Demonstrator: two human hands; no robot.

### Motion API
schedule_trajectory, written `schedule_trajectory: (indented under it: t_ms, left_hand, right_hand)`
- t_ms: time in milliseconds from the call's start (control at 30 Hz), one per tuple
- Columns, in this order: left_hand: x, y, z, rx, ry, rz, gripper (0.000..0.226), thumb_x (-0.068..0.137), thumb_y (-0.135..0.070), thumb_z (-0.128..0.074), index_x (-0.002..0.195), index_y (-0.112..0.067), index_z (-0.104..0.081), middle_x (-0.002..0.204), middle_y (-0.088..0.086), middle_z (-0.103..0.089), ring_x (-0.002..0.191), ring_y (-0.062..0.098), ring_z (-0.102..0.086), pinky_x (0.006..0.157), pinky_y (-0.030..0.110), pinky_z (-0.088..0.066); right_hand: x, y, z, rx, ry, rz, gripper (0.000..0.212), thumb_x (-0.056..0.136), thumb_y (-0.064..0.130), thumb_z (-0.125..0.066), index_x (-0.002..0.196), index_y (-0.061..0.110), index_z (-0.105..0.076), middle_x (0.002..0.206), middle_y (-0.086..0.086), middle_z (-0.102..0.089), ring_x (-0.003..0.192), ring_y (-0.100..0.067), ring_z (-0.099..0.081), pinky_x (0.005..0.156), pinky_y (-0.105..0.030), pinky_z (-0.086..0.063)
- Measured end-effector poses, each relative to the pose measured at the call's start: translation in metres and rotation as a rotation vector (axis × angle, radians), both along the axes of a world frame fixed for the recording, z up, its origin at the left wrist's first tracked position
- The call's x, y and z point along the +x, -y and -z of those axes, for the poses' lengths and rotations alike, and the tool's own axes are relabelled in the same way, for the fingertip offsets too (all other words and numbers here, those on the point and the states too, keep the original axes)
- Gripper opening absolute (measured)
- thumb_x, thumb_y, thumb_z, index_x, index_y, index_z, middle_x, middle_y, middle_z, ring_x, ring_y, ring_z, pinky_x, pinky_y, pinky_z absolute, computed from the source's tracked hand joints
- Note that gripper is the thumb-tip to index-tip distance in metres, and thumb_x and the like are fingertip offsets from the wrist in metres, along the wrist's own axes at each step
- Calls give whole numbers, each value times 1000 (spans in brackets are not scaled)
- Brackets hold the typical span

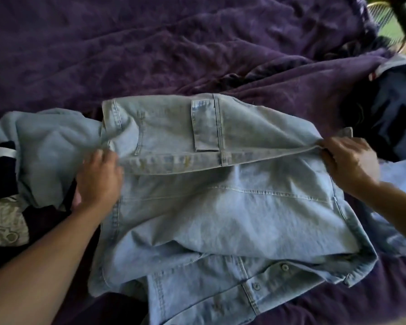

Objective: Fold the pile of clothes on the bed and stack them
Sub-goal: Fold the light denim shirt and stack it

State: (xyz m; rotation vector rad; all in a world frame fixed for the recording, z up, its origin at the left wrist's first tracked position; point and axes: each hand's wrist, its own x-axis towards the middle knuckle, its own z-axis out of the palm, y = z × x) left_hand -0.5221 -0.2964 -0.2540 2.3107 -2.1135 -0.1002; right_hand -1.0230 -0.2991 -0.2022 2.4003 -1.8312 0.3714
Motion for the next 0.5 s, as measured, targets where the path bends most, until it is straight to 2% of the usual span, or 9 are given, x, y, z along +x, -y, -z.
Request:
schedule_trajectory:
  t_ms: [67,133,167,200,233,300,367,400,500]
  left_hand:
    - [15,-12,-11,110,126,99,15,75,-1,-67,89,-2,-64,96,22,-58,102,42,-52,73,49,-45]
    - [12,-21,-12,394,255,118,20,82,-13,-58,100,-17,-64,115,10,-58,127,36,-38,89,45,-40]
    - [8,-21,-10,463,307,105,23,83,-20,-55,104,-23,-63,120,6,-55,129,33,-35,94,43,-37]
    - [2,-18,-9,467,314,97,23,83,-23,-54,103,-24,-63,119,8,-55,125,33,-39,95,43,-36]
    - [-6,-13,-9,404,260,86,23,81,-23,-54,100,-19,-65,113,14,-56,117,36,-44,94,44,-38]
    - [-9,-3,-1,171,-20,-88,24,80,-21,-55,97,-5,-62,100,25,-57,99,41,-51,89,47,-43]
    - [-5,9,5,78,-387,-459,35,82,-23,-61,107,1,-56,104,26,-59,100,42,-54,90,47,-45]
    - [-3,14,8,99,-501,-587,40,81,-24,-67,108,3,-56,107,23,-59,102,41,-55,90,44,-45]
    - [-5,19,13,135,-563,-602,18,74,-11,-72,76,1,-59,86,15,-54,87,37,-58,74,33,-42]
  right_hand:
    - [8,-13,4,152,-102,-99,20,91,25,-53,90,12,-69,83,-8,-68,77,-33,-65,70,-41,-46]
    - [25,-21,9,657,-361,-70,19,91,38,-55,99,26,-68,102,4,-67,101,-26,-62,82,-36,-46]
    - [32,-21,10,892,-449,-19,24,89,49,-55,103,32,-66,108,9,-65,108,-18,-59,87,-32,-46]
    - [38,-19,11,1045,-409,38,28,85,56,-57,102,35,-66,107,11,-65,107,-14,-60,88,-29,-47]
    - [47,-11,9,1085,-266,73,29,83,57,-60,97,34,-69,101,11,-67,101,-14,-64,85,-30,-49]
    - [59,12,8,882,-26,110,20,84,45,-64,89,28,-73,91,6,-70,91,-21,-67,79,-33,-52]
    - [66,49,11,600,-64,183,21,85,38,-62,99,26,-71,101,-2,-68,98,-28,-63,81,-36,-52]
    - [65,68,15,547,-22,265,30,84,41,-63,109,25,-68,110,-6,-65,105,-31,-59,85,-39,-48]
    - [64,105,34,707,68,499,58,76,48,-68,126,23,-53,122,-14,-59,110,-37,-56,89,-43,-46]
